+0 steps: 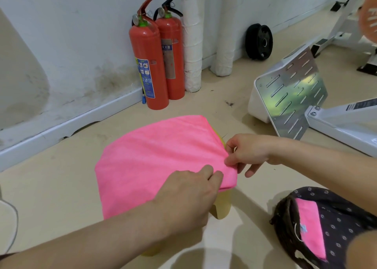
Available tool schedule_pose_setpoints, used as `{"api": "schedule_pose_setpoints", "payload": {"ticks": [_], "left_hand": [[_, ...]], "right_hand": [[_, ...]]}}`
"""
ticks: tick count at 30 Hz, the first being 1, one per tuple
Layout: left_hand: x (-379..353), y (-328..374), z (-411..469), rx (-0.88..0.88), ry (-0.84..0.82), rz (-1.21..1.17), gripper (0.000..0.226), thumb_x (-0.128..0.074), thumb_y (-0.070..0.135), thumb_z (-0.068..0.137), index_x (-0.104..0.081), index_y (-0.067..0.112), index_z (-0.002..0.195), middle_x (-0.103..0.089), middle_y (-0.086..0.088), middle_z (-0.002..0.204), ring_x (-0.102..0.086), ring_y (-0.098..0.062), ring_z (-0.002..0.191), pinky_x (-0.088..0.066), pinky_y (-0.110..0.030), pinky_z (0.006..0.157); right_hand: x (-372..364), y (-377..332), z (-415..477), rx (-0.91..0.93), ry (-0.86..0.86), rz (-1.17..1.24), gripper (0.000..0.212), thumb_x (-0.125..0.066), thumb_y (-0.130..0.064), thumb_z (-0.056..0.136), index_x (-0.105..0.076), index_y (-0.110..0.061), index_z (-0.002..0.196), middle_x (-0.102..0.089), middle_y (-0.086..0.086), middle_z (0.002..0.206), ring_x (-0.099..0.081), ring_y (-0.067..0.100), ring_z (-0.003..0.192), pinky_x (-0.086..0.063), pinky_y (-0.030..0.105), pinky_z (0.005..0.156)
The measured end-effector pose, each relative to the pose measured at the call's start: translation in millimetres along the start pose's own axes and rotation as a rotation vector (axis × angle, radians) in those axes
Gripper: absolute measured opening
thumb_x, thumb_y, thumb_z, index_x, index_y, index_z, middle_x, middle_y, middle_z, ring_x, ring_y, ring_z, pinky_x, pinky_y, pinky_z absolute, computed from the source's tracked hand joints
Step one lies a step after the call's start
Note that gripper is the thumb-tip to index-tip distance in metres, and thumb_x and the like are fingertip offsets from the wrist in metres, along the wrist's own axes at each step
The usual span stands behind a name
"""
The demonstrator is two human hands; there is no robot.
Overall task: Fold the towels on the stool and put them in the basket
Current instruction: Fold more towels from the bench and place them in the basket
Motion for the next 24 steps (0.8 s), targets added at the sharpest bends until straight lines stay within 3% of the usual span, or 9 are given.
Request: {"api": "schedule_pose_setpoints", "payload": {"ticks": [3,6,10,12,16,19,20,22,24], "left_hand": [[-7,-3,-5,-0.005,-0.040,0.025,0.063,-0.078,0.029,0.041,-0.064,0.018,0.102,-0.050,0.004,0.067,-0.046,-0.016,0.036,0.001,-0.022,0.040],[-11,-6,-6,-0.042,-0.037,0.042,0.071,-0.078,0.026,0.046,-0.062,0.014,0.114,-0.054,0.002,0.074,-0.052,-0.016,0.044,-0.017,-0.022,0.034],[-4,-10,-11,0.023,-0.003,-0.029,0.075,-0.062,0.029,0.074,-0.029,0.014,0.141,-0.047,-0.003,0.106,-0.056,-0.024,0.081,-0.031,-0.032,0.048],[-2,-12,-16,0.067,0.004,-0.048,0.076,-0.056,0.032,0.081,-0.017,0.015,0.144,-0.041,-0.004,0.115,-0.052,-0.026,0.093,-0.032,-0.034,0.056],[-6,-20,-31,0.133,-0.078,-0.004,0.094,-0.067,0.034,0.067,-0.021,0.012,0.145,-0.046,-0.006,0.111,-0.052,-0.025,0.084,-0.023,-0.030,0.045],[-9,-23,-37,0.149,-0.122,0.011,0.099,-0.068,0.027,0.067,-0.011,0.015,0.147,-0.041,-0.007,0.116,-0.049,-0.027,0.089,-0.018,-0.030,0.047],[-11,-27,-39,0.146,-0.096,0.025,0.098,-0.070,0.025,0.063,-0.017,0.015,0.145,-0.043,-0.008,0.112,-0.051,-0.027,0.086,-0.019,-0.030,0.048],[-10,-33,-45,0.158,-0.115,0.071,0.090,-0.073,0.025,0.043,-0.047,0.015,0.128,-0.052,-0.006,0.091,-0.052,-0.024,0.066,-0.017,-0.028,0.043],[-10,-33,-50,0.135,-0.061,0.066,0.053,-0.057,0.025,0.051,-0.061,0.015,0.104,-0.053,-0.003,0.074,-0.049,-0.021,0.054,-0.015,-0.026,0.039]], "right_hand": [[1,5,2,0.009,0.007,0.023,0.018,-0.064,-0.013,0.088,-0.050,-0.014,0.076,-0.064,0.008,0.078,-0.065,0.019,0.074,-0.058,0.031,0.060],[5,8,4,0.024,0.023,0.059,0.020,-0.065,-0.010,0.087,-0.052,-0.013,0.074,-0.067,0.011,0.079,-0.068,0.020,0.073,-0.057,0.030,0.062],[13,9,9,0.036,0.159,0.095,0.020,-0.063,-0.003,0.084,-0.051,-0.012,0.071,-0.064,0.012,0.074,-0.066,0.020,0.067,-0.056,0.027,0.056],[15,11,11,0.033,0.215,0.120,0.019,-0.062,-0.005,0.084,-0.050,-0.012,0.070,-0.061,0.010,0.072,-0.062,0.019,0.064,-0.055,0.026,0.054],[14,13,15,0.037,0.280,0.126,0.022,-0.061,-0.005,0.082,-0.045,-0.012,0.068,-0.052,0.011,0.068,-0.051,0.022,0.058,-0.051,0.027,0.051],[15,13,17,0.052,0.289,0.130,0.027,-0.061,-0.003,0.080,-0.042,-0.012,0.062,-0.044,0.007,0.061,-0.041,0.021,0.051,-0.042,0.026,0.050],[15,13,18,0.054,0.286,0.133,0.028,-0.062,-0.003,0.079,-0.042,-0.012,0.061,-0.044,0.007,0.060,-0.041,0.021,0.051,-0.042,0.026,0.050],[16,13,18,0.058,0.280,0.145,0.030,-0.063,-0.001,0.078,-0.041,-0.012,0.060,-0.043,0.007,0.059,-0.041,0.020,0.050,-0.045,0.025,0.048],[16,12,18,0.059,0.281,0.154,0.032,-0.063,0.000,0.078,-0.040,-0.013,0.059,-0.043,0.005,0.056,-0.042,0.018,0.048,-0.048,0.023,0.045]]}}
Point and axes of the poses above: each hand's wrist, its own z-axis towards the middle knuckle, its own x-axis out of the back of the hand, y = z × x, the point moved 3 cm from there along z, towards the middle knuckle
